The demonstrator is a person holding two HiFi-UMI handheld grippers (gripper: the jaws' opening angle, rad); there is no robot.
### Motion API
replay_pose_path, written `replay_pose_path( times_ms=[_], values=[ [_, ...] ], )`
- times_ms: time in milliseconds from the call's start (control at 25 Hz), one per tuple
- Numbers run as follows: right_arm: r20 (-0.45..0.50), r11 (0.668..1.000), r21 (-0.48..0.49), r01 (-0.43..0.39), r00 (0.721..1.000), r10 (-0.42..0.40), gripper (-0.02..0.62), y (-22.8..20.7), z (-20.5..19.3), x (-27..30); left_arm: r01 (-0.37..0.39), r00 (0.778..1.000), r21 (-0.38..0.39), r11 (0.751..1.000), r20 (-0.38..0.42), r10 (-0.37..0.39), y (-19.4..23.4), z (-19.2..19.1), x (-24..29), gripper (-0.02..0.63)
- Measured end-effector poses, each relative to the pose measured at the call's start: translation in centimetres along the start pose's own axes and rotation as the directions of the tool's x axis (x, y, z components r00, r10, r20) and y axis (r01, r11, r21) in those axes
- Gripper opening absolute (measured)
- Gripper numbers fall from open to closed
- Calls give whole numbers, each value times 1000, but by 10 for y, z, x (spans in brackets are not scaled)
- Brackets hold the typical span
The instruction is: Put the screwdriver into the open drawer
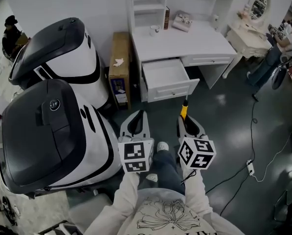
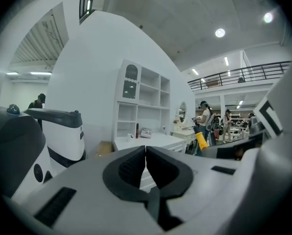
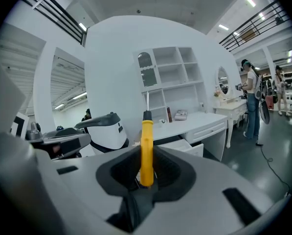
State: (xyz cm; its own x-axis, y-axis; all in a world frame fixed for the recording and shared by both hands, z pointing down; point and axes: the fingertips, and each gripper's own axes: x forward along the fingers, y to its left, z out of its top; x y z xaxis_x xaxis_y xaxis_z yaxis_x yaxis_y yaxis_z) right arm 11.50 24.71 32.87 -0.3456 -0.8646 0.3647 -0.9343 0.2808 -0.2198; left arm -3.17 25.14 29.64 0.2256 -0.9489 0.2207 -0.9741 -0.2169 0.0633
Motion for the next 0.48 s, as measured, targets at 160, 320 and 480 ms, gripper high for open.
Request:
replay_pose_path(
  times_ms=[160, 320, 480],
  values=[
    [-12, 1000, 0, -17, 1000, 17, 69, -13, 10, 32, -19, 1000, 2, 1000, -14, 19, 5, 3, 31, 6],
    [-18, 999, -7, -37, 999, 37, 69, -28, 26, 71, -34, 999, 1, 999, -17, 34, 10, 8, 74, 6],
    [-27, 998, -16, -63, 998, 63, 69, -47, 48, 113, -59, 998, -6, 998, -17, 59, 16, 19, 121, 6]
  ],
)
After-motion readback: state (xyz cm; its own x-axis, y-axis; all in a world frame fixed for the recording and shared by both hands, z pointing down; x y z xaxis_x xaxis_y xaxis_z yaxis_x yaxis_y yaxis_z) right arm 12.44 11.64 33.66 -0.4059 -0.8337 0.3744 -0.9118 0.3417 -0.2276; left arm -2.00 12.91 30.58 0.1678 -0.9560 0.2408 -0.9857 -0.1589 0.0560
